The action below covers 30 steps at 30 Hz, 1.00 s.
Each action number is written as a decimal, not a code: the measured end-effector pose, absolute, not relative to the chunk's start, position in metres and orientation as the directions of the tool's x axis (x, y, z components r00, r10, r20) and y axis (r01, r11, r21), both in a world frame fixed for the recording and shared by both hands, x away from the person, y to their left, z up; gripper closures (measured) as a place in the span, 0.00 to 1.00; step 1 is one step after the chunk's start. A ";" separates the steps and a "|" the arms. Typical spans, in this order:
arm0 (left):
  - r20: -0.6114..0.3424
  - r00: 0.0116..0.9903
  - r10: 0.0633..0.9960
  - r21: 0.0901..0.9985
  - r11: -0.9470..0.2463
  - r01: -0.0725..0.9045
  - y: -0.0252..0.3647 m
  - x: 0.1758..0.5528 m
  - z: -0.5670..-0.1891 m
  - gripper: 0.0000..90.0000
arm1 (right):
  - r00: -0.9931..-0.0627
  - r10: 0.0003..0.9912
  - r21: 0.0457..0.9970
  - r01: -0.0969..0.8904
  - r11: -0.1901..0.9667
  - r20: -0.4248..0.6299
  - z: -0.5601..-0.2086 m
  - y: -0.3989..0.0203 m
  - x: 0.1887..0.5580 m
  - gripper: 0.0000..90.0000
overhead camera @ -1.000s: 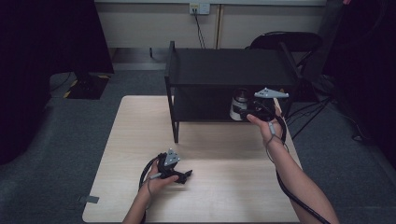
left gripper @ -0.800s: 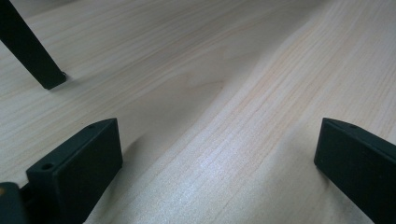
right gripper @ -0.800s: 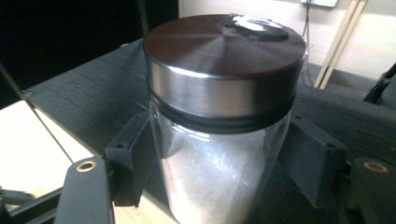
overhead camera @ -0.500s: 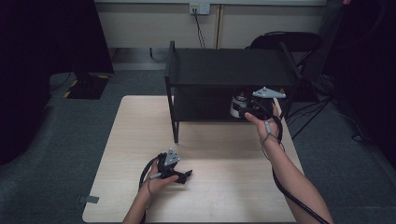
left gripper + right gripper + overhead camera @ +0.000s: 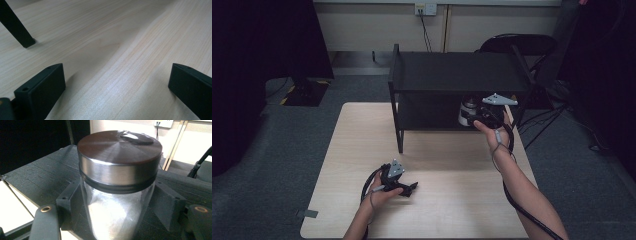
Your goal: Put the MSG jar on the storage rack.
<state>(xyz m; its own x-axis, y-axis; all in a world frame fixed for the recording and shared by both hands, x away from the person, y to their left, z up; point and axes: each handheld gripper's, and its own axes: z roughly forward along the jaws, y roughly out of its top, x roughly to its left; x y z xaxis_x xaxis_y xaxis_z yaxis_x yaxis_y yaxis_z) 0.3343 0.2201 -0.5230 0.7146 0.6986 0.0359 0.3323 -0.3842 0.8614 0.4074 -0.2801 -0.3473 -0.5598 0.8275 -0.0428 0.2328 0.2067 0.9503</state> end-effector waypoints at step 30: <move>0.037 0.715 0.698 0.861 -0.385 0.332 0.220 0.334 -0.523 0.00 | -0.590 0.808 0.927 0.301 0.224 -0.004 -0.350 -0.292 0.388 0.00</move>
<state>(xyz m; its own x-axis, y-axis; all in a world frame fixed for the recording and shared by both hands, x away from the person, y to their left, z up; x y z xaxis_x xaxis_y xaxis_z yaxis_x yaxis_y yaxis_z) 0.3344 0.2202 -0.5229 0.7150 0.6981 0.0366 0.3321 -0.3853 0.8610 0.3879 -0.2919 -0.3499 -0.5895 0.8077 -0.0037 0.3012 0.2241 0.9268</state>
